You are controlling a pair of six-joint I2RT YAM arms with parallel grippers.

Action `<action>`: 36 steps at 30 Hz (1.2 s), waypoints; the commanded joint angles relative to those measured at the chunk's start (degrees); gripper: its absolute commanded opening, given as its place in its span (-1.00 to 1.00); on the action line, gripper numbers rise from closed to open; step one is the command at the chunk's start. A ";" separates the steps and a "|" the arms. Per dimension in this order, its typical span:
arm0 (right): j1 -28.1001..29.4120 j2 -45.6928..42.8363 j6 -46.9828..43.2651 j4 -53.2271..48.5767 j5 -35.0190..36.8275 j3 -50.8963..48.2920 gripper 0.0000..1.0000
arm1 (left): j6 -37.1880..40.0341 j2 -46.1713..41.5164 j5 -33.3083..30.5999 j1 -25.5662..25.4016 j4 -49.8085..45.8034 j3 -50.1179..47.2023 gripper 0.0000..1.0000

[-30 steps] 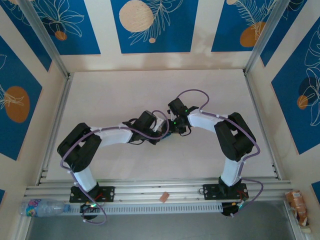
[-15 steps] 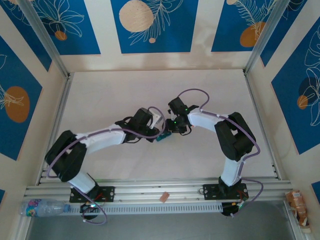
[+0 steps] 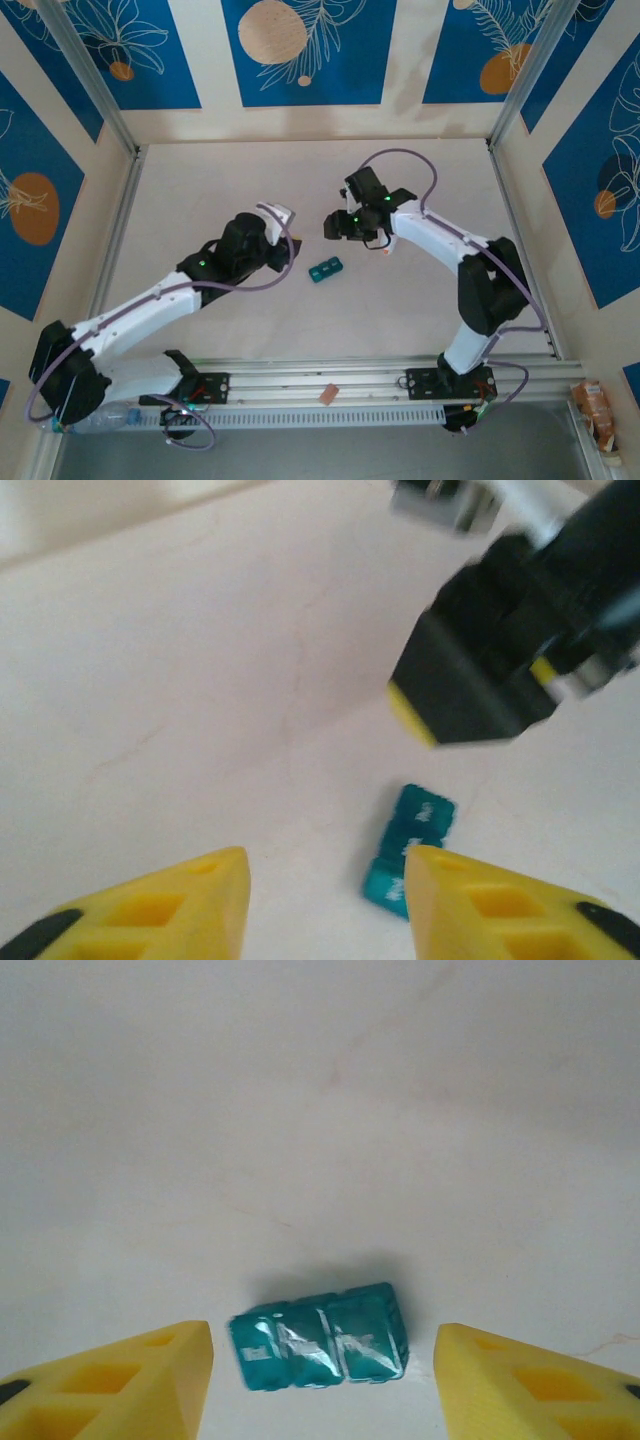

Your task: Sort the pills into containers

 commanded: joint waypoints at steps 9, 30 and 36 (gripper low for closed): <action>-7.19 -19.61 -1.30 -2.03 0.33 -2.82 0.60 | 2.96 -13.67 -12.45 5.03 -2.60 -7.64 1.00; -26.32 -36.24 -0.55 17.23 22.69 -28.92 0.99 | 16.43 -15.54 -14.99 24.15 31.37 -28.42 1.00; -26.48 -33.63 -7.22 33.89 24.04 -38.01 0.99 | 18.12 -1.18 -13.26 26.34 45.70 -29.63 1.00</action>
